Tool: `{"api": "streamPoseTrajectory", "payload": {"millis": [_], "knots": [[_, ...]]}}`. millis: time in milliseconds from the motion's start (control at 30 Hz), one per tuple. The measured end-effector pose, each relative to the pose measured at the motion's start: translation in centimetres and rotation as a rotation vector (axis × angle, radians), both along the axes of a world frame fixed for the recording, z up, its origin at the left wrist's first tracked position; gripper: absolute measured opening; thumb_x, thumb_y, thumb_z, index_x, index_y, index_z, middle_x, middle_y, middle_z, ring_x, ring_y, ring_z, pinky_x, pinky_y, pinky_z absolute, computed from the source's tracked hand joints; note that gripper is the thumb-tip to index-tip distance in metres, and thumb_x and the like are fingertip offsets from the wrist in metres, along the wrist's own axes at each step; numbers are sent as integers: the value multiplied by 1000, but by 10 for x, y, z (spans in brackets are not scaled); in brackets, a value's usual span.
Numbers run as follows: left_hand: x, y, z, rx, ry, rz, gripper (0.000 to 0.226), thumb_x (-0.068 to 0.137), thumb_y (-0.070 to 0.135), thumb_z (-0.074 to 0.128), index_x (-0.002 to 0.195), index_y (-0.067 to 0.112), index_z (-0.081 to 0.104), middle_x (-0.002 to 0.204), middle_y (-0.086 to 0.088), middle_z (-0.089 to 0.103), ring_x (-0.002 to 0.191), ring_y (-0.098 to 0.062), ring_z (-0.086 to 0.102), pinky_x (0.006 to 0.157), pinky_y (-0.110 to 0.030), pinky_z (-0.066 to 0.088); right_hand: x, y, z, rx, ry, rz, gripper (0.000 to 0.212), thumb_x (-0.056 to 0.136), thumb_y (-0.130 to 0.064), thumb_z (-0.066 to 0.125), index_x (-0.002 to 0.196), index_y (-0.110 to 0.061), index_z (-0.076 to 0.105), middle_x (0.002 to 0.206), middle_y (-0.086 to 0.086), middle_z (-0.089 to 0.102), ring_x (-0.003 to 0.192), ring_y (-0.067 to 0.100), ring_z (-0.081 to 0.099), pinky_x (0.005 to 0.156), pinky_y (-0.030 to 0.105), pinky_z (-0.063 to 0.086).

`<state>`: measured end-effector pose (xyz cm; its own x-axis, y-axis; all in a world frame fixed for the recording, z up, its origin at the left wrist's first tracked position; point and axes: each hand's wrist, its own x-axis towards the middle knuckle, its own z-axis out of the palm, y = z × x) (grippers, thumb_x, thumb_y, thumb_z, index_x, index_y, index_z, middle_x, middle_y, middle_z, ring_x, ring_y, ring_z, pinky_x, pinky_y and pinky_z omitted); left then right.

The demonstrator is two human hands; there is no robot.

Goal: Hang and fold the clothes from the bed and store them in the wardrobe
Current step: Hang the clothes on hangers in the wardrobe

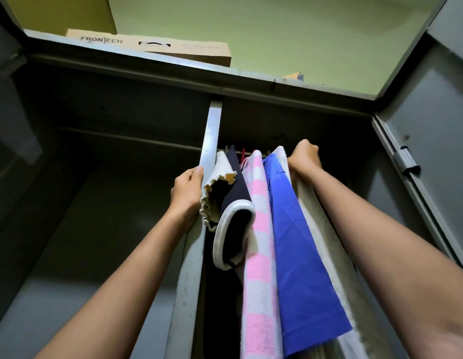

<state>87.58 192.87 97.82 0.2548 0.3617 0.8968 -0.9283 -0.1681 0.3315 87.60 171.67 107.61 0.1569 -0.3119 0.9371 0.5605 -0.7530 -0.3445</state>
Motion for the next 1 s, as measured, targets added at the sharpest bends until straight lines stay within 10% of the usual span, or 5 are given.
{"api": "streamPoseTrajectory", "payload": {"millis": [233,367,500,1000], "knots": [[-9,-2,-9,-44,100,-48,37,95,41,43,102,14,67,100,-8,66,93,-20,60,83,-36,47,-15,-4,-21,283,-197,653,24,84,-31,68,70,-12,63,77,4,64,77,16,61,63,25,45],[-20,-6,-23,-113,207,-44,37,94,40,42,76,17,65,88,-6,64,86,-20,57,72,-32,42,-24,-2,-49,374,-77,1193,22,96,-28,49,99,-8,58,85,6,62,72,15,63,59,23,51],[-28,-10,-40,-173,266,-104,40,91,46,44,77,15,64,100,-14,66,105,-31,57,96,-43,42,-18,7,-83,271,85,1115,29,94,-33,53,77,-10,61,75,6,60,73,21,57,70,32,48],[-95,-35,-131,-207,461,-141,37,95,38,39,116,16,62,116,-1,60,116,-25,51,105,-40,38,-71,42,-240,7,425,735,62,93,-56,35,144,-21,38,146,-3,42,135,16,38,114,39,29]]}}
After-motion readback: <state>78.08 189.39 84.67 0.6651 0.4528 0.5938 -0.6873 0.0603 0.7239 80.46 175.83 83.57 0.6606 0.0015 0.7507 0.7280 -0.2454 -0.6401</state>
